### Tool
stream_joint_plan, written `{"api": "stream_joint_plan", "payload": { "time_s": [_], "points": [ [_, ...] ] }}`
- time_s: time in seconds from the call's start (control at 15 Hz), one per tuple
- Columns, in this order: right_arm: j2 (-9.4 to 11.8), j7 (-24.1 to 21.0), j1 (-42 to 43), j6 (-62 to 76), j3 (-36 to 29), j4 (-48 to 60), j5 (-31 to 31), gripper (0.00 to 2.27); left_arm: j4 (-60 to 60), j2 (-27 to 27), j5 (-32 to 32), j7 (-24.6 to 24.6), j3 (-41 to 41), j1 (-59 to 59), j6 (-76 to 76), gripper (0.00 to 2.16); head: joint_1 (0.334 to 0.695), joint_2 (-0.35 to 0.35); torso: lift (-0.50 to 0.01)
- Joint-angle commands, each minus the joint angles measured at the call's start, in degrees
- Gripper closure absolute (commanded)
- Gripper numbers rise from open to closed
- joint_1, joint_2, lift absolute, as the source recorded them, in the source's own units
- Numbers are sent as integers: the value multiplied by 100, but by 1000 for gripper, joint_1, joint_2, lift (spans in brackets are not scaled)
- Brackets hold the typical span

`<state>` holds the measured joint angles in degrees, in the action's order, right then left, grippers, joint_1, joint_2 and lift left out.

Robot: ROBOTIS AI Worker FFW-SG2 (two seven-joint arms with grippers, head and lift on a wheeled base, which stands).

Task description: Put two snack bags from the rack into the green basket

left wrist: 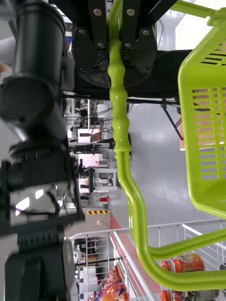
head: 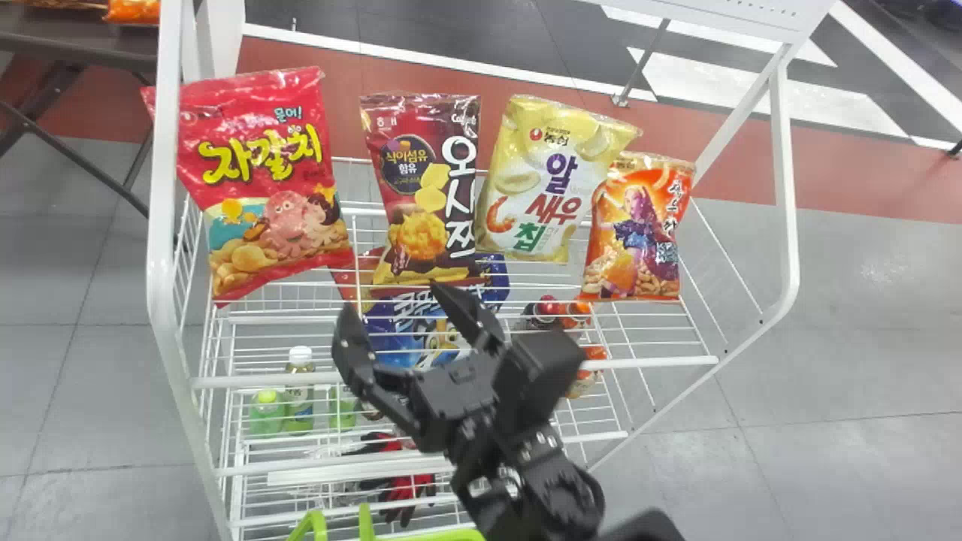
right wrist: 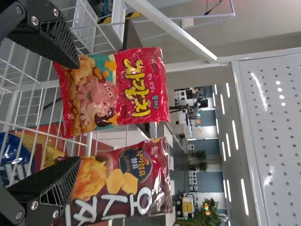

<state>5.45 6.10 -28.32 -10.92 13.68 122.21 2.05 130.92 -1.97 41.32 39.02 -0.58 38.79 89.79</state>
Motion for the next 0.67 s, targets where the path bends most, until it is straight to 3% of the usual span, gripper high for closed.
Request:
{"api": "stream_joint_plan", "payload": {
  "time_s": [0.0, 0.13, 0.6],
  "points": [
    [-9, 40, 977, -539, 232, -558, 23, 127, -128, 4, -10, 0, 31, -74, 24, 2138, 695, -282, -7],
    [-44, 67, 1628, -733, 399, -1050, 67, 127, -225, 4, -19, 0, 40, -135, 24, 2138, 695, -203, -7],
    [-550, 497, 3236, -979, 592, -2720, 146, 130, -506, 4, -2, 9, -48, -364, 24, 2138, 695, -63, -7]
  ]
}}
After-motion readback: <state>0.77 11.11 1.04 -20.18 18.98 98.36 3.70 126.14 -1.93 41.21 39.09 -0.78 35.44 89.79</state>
